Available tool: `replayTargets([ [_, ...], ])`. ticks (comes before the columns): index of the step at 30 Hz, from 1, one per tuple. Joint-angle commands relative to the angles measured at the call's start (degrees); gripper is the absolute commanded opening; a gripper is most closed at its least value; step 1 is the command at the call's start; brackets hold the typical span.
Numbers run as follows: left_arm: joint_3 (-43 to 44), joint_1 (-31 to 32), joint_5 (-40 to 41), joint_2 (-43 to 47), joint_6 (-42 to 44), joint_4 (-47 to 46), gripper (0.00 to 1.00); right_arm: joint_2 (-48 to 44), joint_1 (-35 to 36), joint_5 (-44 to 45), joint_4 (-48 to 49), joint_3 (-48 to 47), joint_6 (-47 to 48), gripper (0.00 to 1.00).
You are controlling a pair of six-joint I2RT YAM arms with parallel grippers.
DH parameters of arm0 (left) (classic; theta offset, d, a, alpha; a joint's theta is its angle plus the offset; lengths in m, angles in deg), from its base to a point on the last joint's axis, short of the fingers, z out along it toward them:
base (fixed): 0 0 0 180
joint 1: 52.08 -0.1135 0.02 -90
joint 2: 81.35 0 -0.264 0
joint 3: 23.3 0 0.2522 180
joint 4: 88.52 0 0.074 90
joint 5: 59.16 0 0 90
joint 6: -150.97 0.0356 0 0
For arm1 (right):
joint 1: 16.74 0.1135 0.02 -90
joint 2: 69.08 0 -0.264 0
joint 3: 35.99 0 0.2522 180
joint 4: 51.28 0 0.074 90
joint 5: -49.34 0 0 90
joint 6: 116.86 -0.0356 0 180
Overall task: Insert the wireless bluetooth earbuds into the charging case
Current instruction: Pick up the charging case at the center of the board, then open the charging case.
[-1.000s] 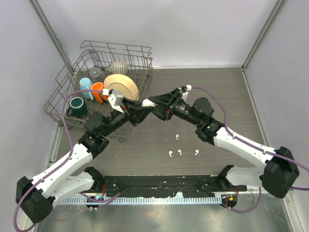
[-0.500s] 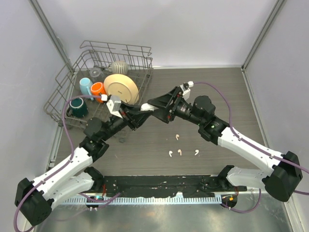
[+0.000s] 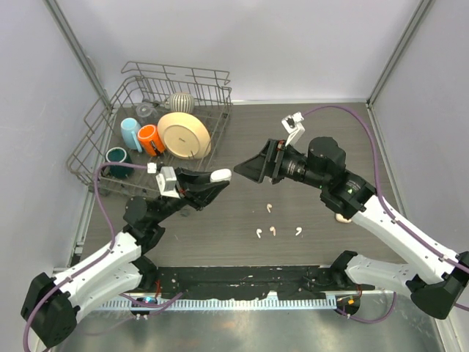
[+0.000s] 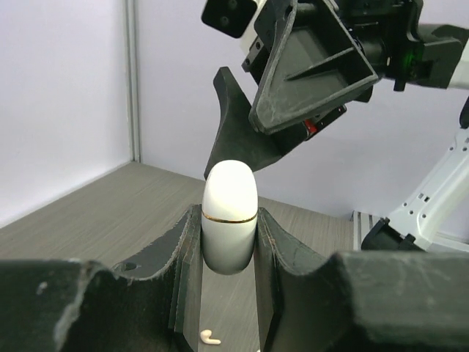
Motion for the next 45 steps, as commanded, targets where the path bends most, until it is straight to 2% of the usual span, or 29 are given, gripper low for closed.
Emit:
replayTargets([
  [1, -0.81, -0.03, -2.88, -0.16, 3.26, -8.30, 0.00, -0.58, 0.28, -3.11, -6.98, -2.86, 10.71, 0.86],
  [13, -0.28, -0.03, -5.96, -2.45, 3.17, -9.62, 0.00, 2.06, 2.04, -7.33, -3.21, -2.60, 9.13, 0.85],
  [31, 1.30, -0.03, -12.64, -3.15, 2.29, -8.92, 0.00, 1.45, 2.04, 3.04, -0.22, -0.67, 2.72, 0.84],
  [40, 1.39, -0.03, -12.55, -3.15, 2.73, -8.12, 0.00, 1.80, 1.95, 2.34, 4.62, 0.03, -2.82, 0.85],
  [45, 1.04, -0.03, -9.92, -2.54, 4.40, -6.37, 0.00, -1.10, 1.78, 1.46, 6.90, 0.82, -3.70, 0.86],
])
